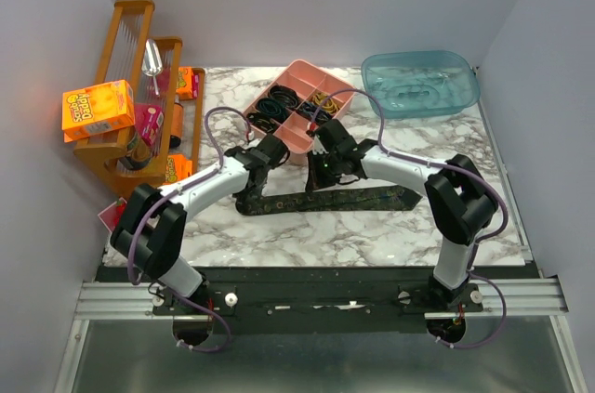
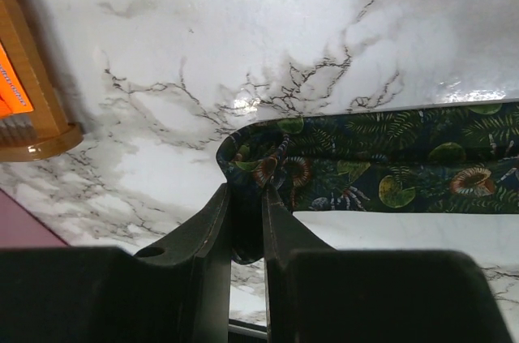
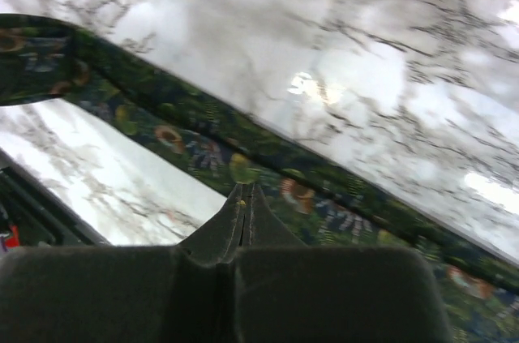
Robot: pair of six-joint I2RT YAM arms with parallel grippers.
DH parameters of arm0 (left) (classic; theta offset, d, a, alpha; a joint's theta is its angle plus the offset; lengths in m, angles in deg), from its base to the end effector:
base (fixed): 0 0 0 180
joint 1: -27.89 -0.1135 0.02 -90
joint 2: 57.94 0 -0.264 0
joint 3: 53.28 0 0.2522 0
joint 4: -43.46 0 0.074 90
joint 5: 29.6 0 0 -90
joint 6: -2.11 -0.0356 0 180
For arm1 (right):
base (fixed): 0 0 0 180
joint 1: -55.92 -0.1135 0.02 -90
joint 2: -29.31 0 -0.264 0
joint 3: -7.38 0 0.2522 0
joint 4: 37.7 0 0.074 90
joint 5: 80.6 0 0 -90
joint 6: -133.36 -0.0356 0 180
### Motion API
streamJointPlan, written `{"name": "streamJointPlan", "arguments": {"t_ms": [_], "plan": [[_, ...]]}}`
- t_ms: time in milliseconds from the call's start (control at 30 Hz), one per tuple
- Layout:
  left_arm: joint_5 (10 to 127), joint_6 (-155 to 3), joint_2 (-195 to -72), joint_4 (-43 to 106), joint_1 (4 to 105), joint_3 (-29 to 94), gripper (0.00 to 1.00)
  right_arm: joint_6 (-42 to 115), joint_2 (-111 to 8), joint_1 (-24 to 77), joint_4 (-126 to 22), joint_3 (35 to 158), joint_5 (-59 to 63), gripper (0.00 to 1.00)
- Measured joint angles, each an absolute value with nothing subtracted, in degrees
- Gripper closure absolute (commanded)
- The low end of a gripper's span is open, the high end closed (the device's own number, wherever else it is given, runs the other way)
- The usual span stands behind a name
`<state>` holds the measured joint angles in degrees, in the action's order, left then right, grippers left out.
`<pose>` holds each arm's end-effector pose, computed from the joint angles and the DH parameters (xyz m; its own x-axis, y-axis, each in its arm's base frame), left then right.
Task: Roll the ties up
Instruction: Roll the tie at the center of the board.
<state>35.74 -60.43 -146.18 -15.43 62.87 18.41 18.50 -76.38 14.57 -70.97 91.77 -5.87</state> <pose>0.2382 -0.1486 0.2026 -0.9043 0.1213 -0.4093 0.0204 0.9700 0.2424 0.2860 0.2641 0.1878 -0.8711 -0.2264 -0.4358 -0.4251 0.7919 0.4384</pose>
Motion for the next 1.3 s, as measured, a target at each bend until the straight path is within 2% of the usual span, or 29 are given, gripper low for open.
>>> {"name": "streamJointPlan", "arguments": {"t_ms": [567, 700, 767, 800, 867, 900, 1067, 1300], "plan": [[30.5, -57.2, -158.3, -22.5, 72.6, 26.6, 1.00, 19.4, -75.9, 16.4, -70.8, 90.9, -5.0, 0.99], [30.6, -56.7, -159.3, -22.4, 73.5, 26.9, 0.88, 19.4, -75.9, 16.4, -70.8, 90.9, -5.0, 0.99], [30.7, -56.6, -160.2, -22.3, 73.7, 27.4, 0.71, 19.4, -75.9, 16.4, -70.8, 90.9, -5.0, 0.99], [30.7, -56.5, -160.4, -22.2, 73.8, 27.5, 0.60, 19.5, -75.9, 16.4, -70.8, 90.9, -5.0, 0.99], [30.9, -56.5, -161.0, -22.0, 73.9, 27.6, 0.53, 19.5, -75.9, 16.4, -70.8, 90.9, -5.0, 0.99], [31.1, -56.2, -161.1, -21.8, 74.0, 27.6, 0.47, 19.5, -75.9, 16.4, -70.8, 90.9, -5.0, 0.99], [32.6, -55.2, -160.9, -19.6, 74.0, 27.5, 0.33, 19.9, -75.9, 16.4, -70.8, 90.9, -5.0, 0.99], [34.7, -54.2, -154.8, -15.4, 74.0, 26.4, 0.27, 20.9, -75.9, 16.4, -70.8, 90.9, -5.1, 0.99]]}}
